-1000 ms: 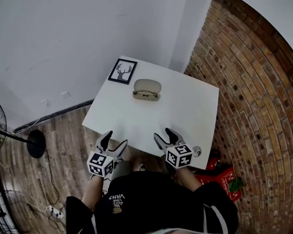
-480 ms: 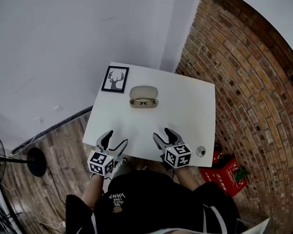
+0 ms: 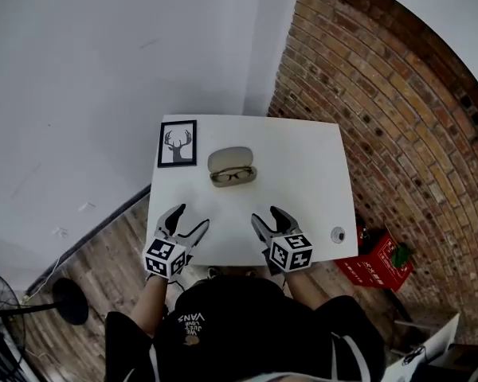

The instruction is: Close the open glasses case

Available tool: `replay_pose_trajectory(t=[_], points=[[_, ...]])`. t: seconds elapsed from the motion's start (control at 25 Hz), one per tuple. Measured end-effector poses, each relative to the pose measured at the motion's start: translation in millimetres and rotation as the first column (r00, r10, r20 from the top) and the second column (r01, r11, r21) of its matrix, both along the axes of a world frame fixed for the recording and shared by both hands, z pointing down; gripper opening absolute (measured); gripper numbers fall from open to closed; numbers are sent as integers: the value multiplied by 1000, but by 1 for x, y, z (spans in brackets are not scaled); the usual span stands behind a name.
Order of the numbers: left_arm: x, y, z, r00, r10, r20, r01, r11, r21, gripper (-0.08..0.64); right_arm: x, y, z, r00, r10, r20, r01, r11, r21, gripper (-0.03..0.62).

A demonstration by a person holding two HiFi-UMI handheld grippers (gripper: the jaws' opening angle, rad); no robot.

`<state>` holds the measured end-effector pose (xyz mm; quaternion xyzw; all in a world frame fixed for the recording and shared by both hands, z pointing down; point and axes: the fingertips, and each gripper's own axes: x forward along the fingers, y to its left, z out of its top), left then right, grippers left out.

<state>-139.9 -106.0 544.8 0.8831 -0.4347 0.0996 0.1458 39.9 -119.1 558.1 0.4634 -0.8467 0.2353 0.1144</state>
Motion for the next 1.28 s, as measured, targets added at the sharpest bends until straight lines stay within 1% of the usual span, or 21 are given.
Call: replay_pose_trajectory(t=[0.24, 0.36, 0.52, 0.68, 0.96, 1.12, 1.28], points=[[-14, -27, -4, 994, 112, 18, -112, 994, 18, 330, -7, -11, 1, 995, 99, -18, -99, 995, 12, 247], [-20, -42, 0, 990, 136, 34, -137, 990, 16, 330, -11, -19, 2, 993, 118, -25, -118, 993, 20, 247], [-15, -59, 10, 986, 161, 46, -161, 987, -3, 330, -8, -28, 8, 992, 120, -43, -119, 993, 12, 245], [-7, -80, 17, 983, 171, 68, -171, 985, -15, 330, -7, -43, 17, 994, 95, -56, -95, 995, -4, 245], [6, -122, 22, 986, 144, 82, -142, 989, -34, 330, -11, -75, 28, 997, 8, -74, -11, 999, -38, 245], [9, -145, 33, 991, 119, 64, -115, 991, -62, 327, -15, -97, 36, 995, -37, -89, 32, 998, -51, 244], [17, -167, 42, 993, 112, 33, -108, 990, -88, 324, -14, -119, 46, 994, -48, -94, 42, 997, -63, 245]])
